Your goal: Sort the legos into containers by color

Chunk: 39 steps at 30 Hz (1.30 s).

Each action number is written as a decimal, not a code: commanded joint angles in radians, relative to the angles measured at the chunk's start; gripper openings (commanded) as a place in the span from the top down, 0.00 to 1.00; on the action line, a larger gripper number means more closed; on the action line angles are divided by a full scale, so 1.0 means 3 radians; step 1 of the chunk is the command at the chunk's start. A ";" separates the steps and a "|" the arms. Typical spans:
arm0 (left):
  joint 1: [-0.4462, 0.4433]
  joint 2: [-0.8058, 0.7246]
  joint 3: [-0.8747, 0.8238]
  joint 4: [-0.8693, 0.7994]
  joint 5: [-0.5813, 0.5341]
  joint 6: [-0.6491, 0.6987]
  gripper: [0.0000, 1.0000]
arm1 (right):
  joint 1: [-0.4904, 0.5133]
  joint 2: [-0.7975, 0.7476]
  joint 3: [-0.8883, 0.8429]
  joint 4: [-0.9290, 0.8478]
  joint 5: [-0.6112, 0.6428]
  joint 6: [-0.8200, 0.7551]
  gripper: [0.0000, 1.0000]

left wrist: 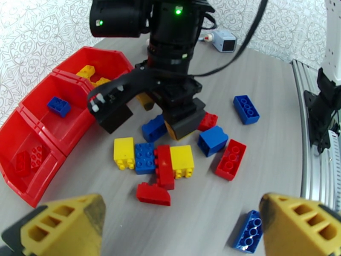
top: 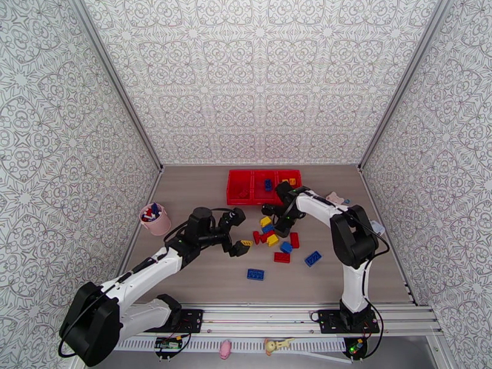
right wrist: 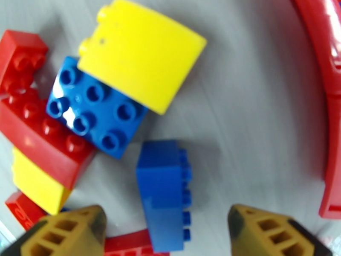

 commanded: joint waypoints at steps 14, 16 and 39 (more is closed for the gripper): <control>-0.0060 0.0025 0.0055 -0.0113 0.0097 0.0082 0.00 | 0.0008 -0.0117 -0.0063 0.0046 -0.0042 0.0045 0.69; -0.0067 0.0007 0.0106 -0.0226 0.0096 0.0122 0.00 | 0.0007 -0.0196 -0.0135 0.0101 -0.0068 0.0053 0.71; -0.0385 -0.0043 -0.0037 0.0560 -0.1159 -0.0263 0.00 | -0.0002 -0.1725 -0.1443 0.2023 -0.0446 0.1100 0.86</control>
